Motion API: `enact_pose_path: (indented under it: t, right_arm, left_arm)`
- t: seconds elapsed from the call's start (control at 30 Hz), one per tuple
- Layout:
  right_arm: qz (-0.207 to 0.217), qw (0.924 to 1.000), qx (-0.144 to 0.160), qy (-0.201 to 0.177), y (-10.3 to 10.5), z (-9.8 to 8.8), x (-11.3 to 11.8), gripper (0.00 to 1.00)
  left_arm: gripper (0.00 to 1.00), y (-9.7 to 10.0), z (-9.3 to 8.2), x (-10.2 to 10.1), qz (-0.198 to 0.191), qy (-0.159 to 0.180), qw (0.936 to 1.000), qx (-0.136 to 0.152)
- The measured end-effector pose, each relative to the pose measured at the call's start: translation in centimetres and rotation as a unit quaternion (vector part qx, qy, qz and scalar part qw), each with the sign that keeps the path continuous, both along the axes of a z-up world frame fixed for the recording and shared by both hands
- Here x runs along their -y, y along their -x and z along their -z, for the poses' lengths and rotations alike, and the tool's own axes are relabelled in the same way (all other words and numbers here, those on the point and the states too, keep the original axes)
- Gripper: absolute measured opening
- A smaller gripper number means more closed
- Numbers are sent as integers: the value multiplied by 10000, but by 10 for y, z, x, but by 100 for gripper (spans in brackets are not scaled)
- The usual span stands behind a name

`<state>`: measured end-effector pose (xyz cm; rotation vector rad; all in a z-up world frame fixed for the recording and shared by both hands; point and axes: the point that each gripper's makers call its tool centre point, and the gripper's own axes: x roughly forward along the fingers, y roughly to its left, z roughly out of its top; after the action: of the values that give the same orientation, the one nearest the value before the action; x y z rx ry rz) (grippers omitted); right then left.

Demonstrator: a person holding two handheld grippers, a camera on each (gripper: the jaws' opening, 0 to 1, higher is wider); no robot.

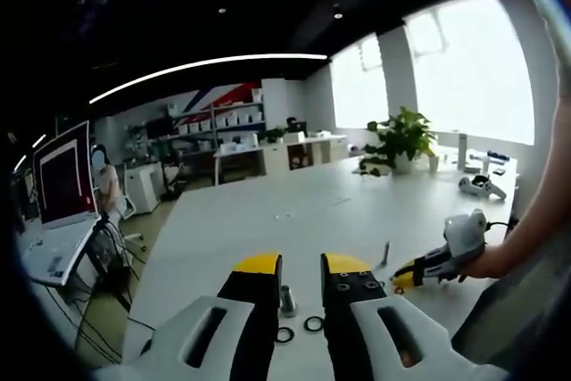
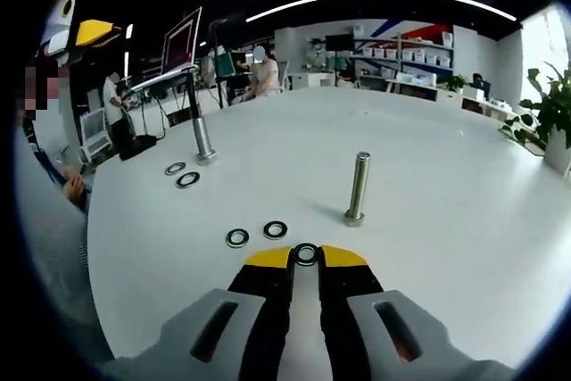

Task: Place the washer onto the threaded stud by aligning its center hole with the stud, sliding it down to the base, and recovering from edge contact or off-axis alignment until the washer reaches the visible bottom stop.

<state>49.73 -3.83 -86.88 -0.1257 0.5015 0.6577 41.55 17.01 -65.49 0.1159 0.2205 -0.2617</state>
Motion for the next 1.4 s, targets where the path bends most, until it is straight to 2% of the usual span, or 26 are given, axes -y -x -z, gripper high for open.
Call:
enact_pose_path:
  t: [0.6,0.63,0.67,0.7,0.77,0.8,0.83,0.87,0.93,1.4]
  right_arm:
    - [-87,9996,-16,284,-2,-1,0,12]
    - [-95,9996,-21,265,-2,-2,-1,5]
    - [-233,9994,-108,248,1,-3,-4,3]
    - [-196,9995,-28,262,-2,-5,-4,3]
    - [-173,9996,-64,230,-2,-7,-5,3]
    - [-200,9993,-221,221,1,-2,-5,3]
    - [-214,9992,-240,237,2,0,-5,3]
    - [-247,9992,-117,275,1,-3,-5,4]
    - [-133,9995,-230,162,2,-3,-4,4]
    - [-58,9997,-153,169,-2,-8,-1,9]
  left_arm:
    - [15,0,3,-2,-24,-70,10000,-42]
    - [15,0,2,-2,-19,-70,10000,-31]
    - [15,0,2,-2,-16,-68,10000,-32]
    - [15,0,2,-1,-10,-71,10000,-37]
    - [15,0,2,-1,-7,-88,10000,-42]
    - [15,0,3,-1,-5,-81,10000,-48]
    - [15,0,3,-1,-4,-82,10000,-42]
    - [15,-1,3,-1,-5,-87,10000,-37]
    - [15,-1,3,-2,-9,-76,10000,-46]
    - [15,-1,2,-4,-51,-58,10000,-42]
